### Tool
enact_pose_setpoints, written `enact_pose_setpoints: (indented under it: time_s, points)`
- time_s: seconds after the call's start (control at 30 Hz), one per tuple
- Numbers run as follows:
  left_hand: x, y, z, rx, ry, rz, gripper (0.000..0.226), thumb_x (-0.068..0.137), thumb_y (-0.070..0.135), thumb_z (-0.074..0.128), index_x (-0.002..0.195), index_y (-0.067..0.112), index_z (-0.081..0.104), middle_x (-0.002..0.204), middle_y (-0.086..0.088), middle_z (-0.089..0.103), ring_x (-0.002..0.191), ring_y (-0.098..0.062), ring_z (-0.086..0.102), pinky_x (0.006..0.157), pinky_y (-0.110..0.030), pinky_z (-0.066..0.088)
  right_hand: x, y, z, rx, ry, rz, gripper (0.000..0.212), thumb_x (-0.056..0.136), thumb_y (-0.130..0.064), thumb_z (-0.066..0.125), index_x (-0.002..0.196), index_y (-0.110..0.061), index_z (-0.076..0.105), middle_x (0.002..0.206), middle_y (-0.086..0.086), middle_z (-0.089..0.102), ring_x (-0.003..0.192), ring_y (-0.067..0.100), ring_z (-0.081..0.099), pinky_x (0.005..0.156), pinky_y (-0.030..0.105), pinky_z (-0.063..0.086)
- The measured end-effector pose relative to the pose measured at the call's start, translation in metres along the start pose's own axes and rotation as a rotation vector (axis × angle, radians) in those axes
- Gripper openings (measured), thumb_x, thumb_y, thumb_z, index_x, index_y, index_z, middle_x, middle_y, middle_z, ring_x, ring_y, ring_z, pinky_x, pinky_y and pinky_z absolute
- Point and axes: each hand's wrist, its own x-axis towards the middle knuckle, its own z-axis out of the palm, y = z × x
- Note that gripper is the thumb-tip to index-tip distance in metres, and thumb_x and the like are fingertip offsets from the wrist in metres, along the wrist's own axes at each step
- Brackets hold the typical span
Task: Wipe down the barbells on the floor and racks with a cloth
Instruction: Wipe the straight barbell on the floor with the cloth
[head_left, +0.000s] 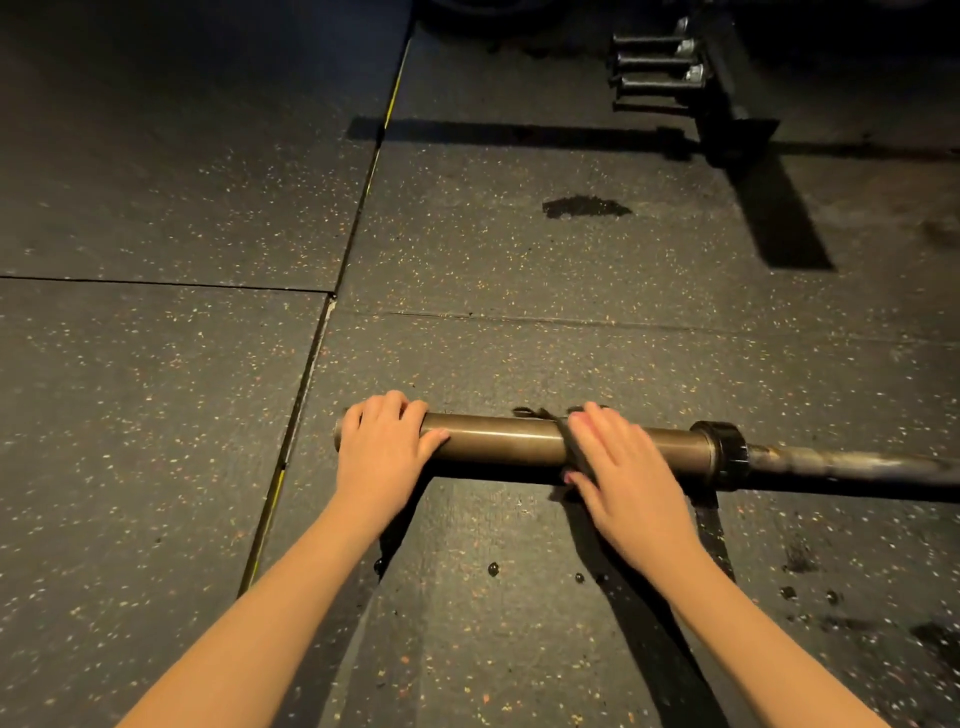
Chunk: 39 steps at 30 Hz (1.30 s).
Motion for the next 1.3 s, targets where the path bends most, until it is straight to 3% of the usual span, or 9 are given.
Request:
enact_pose_setpoints:
  time_s: [0.1,0.23,0.3,0.53,0.73,0.93,1.1,1.23,1.3]
  points:
    - [0.001,0.001,0.001,0.011,-0.020,0.007,0.057,0.091,0.053,0.025,0.099,0.017,0.068,0.093,-0.001,0.065,0.091,-0.026,0.059,0.082,-0.040,0.039,0.007,-0.019,0.007,0.028,0.056,0.156,0.060,0.083,-0.015,0.070,0.137,-0.004,0.045,0.143,0.016,0.044,0.134,0.035,0.038,0.115,0.047,0.027]
    - [0.006,0.002,-0.002,-0.030,-0.070,-0.013,0.066,0.089,0.054,0.015,0.111,0.019,0.066,0.104,0.000,0.066,0.101,-0.026,0.058,0.091,-0.040,0.034,0.032,-0.060,0.028,0.072,0.006,-0.090,0.064,0.081,-0.011,0.070,0.139,-0.003,0.045,0.144,0.015,0.044,0.134,0.036,0.040,0.114,0.048,0.030]
    - [0.007,0.002,-0.003,-0.028,-0.088,-0.011,0.060,0.094,0.053,0.018,0.120,0.021,0.062,0.111,0.000,0.065,0.107,-0.025,0.056,0.095,-0.040,0.032,0.027,-0.045,0.022,0.062,-0.009,-0.100,0.064,0.081,-0.013,0.070,0.140,-0.006,0.045,0.145,0.013,0.044,0.134,0.034,0.041,0.114,0.045,0.031]
    - [-0.003,0.000,-0.008,-0.059,-0.075,0.016,0.063,0.089,0.054,0.016,0.121,0.024,0.062,0.110,0.001,0.065,0.106,-0.026,0.057,0.093,-0.042,0.034,-0.008,0.005,-0.002,0.081,0.078,0.276,0.053,0.081,-0.001,0.066,0.131,-0.003,0.048,0.137,0.015,0.046,0.130,0.035,0.038,0.114,0.049,0.029]
    - [-0.012,0.007,-0.019,-0.031,-0.153,-0.014,0.041,0.097,0.047,0.040,0.130,0.027,0.053,0.122,0.005,0.058,0.118,-0.020,0.048,0.098,-0.040,0.030,-0.004,-0.017,0.007,0.080,0.026,0.046,0.065,0.073,0.003,0.071,0.134,-0.003,0.049,0.139,0.015,0.048,0.130,0.038,0.043,0.113,0.046,0.031]
    - [-0.021,0.012,-0.027,0.027,-0.165,-0.005,0.041,0.094,0.051,0.042,0.120,0.024,0.058,0.113,0.003,0.060,0.110,-0.022,0.053,0.092,-0.042,0.036,-0.030,0.022,-0.010,0.020,0.061,0.277,0.050,0.078,-0.003,0.067,0.127,-0.003,0.053,0.132,0.016,0.052,0.124,0.036,0.046,0.111,0.046,0.031]
    - [-0.026,0.031,-0.031,0.098,-0.115,0.048,0.037,0.089,0.051,0.050,0.094,0.016,0.060,0.095,-0.002,0.062,0.093,-0.027,0.059,0.083,-0.042,0.039,-0.042,0.016,0.004,0.086,0.052,0.144,0.067,0.069,0.012,0.069,0.132,-0.003,0.049,0.137,0.015,0.049,0.129,0.039,0.043,0.109,0.053,0.036]
    - [-0.023,0.068,-0.027,-0.079,-0.216,0.185,0.047,0.098,0.046,0.040,0.138,0.021,0.045,0.139,0.004,0.050,0.130,-0.019,0.043,0.107,-0.038,0.025,-0.055,0.035,-0.009,0.094,-0.009,0.068,0.074,0.061,0.017,0.073,0.129,-0.004,0.053,0.131,0.014,0.055,0.121,0.040,0.053,0.087,0.049,0.053]
    - [-0.025,0.085,-0.022,-0.108,-0.257,0.216,0.051,0.098,0.045,0.042,0.143,0.020,0.038,0.142,0.004,0.046,0.132,-0.019,0.041,0.108,-0.036,0.025,-0.049,0.040,-0.018,0.077,0.023,0.115,0.064,0.060,0.015,0.074,0.120,-0.002,0.059,0.118,0.014,0.062,0.106,0.038,0.060,0.080,0.046,0.054]
